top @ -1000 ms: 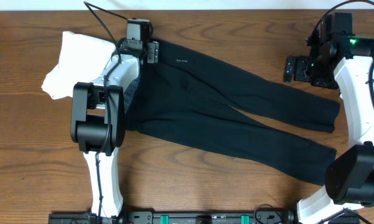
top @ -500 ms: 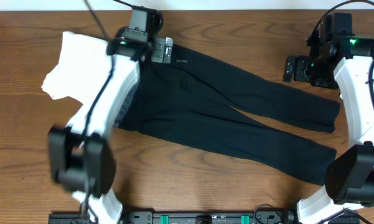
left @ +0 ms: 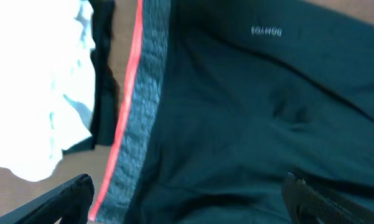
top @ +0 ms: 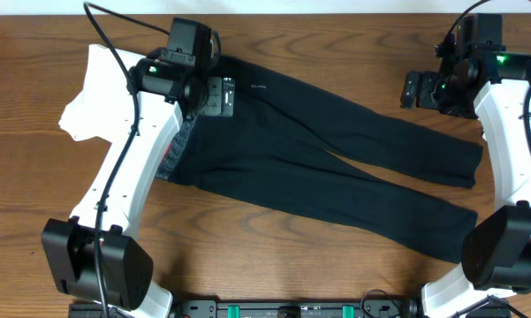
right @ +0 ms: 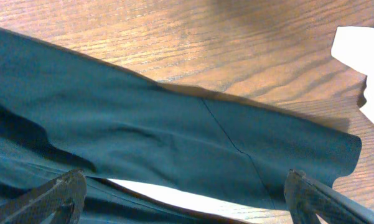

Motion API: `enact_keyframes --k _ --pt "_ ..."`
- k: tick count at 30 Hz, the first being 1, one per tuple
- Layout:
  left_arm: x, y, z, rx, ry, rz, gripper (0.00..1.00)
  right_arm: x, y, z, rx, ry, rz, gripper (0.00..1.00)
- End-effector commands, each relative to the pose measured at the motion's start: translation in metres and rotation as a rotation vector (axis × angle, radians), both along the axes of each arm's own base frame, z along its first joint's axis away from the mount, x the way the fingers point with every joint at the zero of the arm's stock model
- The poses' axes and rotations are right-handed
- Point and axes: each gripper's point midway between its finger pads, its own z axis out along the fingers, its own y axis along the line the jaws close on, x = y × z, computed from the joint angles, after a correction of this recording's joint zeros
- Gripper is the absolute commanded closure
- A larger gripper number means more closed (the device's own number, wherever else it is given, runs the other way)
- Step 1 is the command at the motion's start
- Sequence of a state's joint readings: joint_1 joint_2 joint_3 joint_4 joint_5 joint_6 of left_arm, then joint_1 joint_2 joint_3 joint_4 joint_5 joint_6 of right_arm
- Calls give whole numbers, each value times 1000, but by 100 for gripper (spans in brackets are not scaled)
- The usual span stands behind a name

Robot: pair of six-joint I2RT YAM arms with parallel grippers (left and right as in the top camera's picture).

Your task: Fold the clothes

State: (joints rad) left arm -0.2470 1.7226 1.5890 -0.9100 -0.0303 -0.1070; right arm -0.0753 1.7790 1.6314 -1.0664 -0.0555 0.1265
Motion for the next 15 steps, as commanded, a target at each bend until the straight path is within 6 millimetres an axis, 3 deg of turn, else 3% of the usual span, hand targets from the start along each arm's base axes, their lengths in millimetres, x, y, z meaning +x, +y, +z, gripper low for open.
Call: enact_keyframes --k 1,2,5,6,15 --pt "-7 -1 -17 -21 53 20 2 -7 -2 4 18 12 -20 1" --pt "-9 -1 -19 -20 59 20 2 -11 -2 1 15 35 -23 3" --pt "-12 0 -25 -16 74 20 2 -34 -18 -10 -35 137 -102 81" --pt "-13 0 -26 -15 78 20 2 -40 -25 -14 -49 159 -143 95" --pt "-16 1 -30 -10 94 20 2 -62 -68 -69 -56 224 -222 99"
